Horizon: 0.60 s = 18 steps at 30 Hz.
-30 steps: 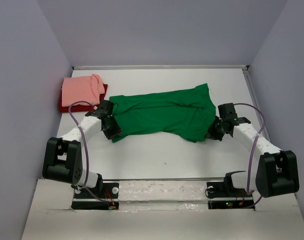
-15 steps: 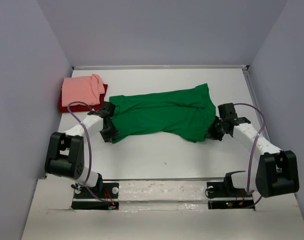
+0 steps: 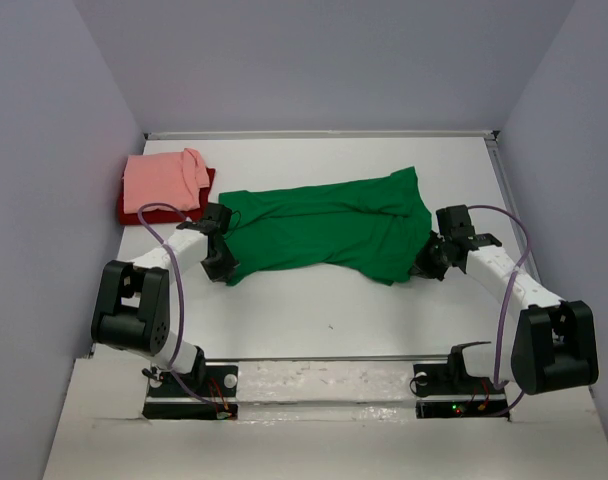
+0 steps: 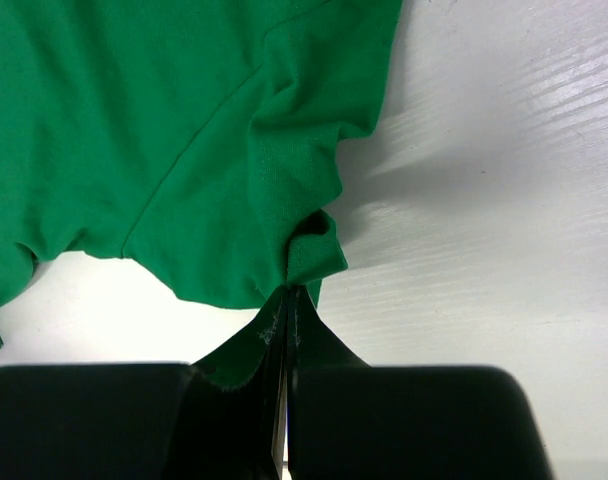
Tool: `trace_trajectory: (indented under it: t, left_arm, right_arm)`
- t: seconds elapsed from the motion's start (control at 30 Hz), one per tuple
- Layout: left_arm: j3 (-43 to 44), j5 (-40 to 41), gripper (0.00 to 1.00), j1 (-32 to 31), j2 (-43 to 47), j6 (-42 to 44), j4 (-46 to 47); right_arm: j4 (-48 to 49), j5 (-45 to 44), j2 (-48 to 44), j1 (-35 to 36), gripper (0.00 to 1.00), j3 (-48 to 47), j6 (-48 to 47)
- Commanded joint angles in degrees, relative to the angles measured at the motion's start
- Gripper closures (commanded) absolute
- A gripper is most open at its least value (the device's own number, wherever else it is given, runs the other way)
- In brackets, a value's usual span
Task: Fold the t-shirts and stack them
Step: Fold the tshirt
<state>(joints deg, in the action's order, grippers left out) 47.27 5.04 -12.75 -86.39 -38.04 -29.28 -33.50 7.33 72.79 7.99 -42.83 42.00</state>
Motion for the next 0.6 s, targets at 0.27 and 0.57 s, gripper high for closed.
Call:
trace_trajectory:
  t: [0.27,0.57]
  left_arm:
    - [5.99,1.20,1.00,-0.25,7.02,2.53,-3.77]
    - [10.65,0.85,1.00,-0.17,8.43,3.32,-6.67]
  right_arm:
    - [-2.88,-7.06,-3.18,1.15,1.00,-3.66,-0.16]
    - [-6.93,-14.36,-4.06,1.15,1.00,-9.72,-0.42]
